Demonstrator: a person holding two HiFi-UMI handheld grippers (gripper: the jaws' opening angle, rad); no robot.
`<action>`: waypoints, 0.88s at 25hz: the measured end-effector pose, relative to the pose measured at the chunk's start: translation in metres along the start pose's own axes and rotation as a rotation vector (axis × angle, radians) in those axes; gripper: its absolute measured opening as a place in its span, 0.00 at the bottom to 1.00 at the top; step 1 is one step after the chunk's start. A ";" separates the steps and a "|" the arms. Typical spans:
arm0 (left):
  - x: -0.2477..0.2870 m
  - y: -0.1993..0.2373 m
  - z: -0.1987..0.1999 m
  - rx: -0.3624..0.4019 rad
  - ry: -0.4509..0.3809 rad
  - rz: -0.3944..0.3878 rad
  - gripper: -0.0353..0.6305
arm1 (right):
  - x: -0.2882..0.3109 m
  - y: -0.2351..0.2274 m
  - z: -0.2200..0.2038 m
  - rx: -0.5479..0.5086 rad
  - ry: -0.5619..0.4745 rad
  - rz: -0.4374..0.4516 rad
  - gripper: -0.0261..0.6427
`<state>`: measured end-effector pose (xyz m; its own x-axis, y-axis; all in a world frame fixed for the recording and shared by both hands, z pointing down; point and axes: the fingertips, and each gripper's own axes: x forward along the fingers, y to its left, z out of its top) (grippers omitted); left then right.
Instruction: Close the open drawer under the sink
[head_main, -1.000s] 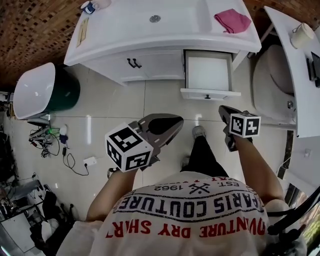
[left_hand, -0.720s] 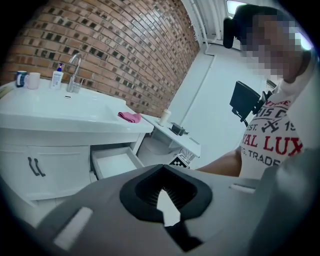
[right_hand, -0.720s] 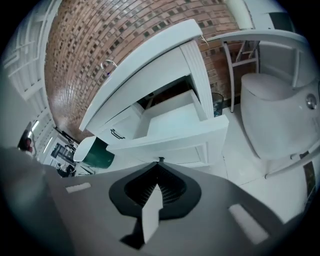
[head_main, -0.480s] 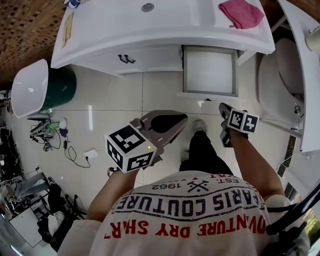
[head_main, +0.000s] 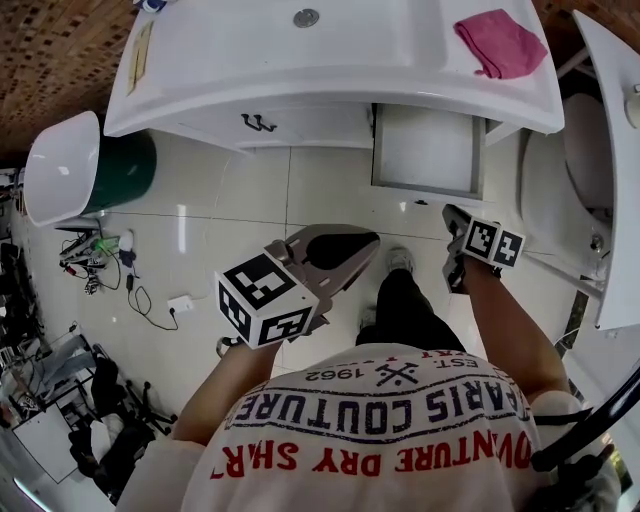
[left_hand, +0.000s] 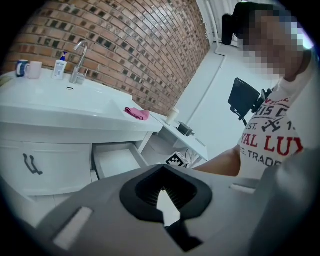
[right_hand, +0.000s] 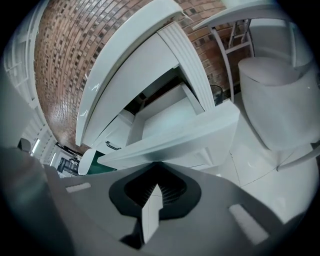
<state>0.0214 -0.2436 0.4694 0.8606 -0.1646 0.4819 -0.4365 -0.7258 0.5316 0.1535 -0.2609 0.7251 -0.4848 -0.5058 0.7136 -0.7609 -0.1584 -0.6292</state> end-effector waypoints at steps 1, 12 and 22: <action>0.001 0.003 0.001 -0.006 -0.002 0.002 0.04 | 0.003 0.001 0.007 -0.002 -0.001 0.001 0.05; 0.009 0.030 0.006 -0.037 -0.004 0.032 0.04 | 0.039 0.002 0.089 0.002 -0.045 -0.003 0.05; 0.013 0.061 0.006 -0.092 -0.004 0.055 0.04 | 0.070 0.006 0.157 -0.031 -0.123 -0.035 0.05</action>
<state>0.0069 -0.2940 0.5043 0.8358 -0.2047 0.5095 -0.5050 -0.6510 0.5667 0.1825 -0.4308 0.7231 -0.4024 -0.6012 0.6904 -0.7904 -0.1524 -0.5934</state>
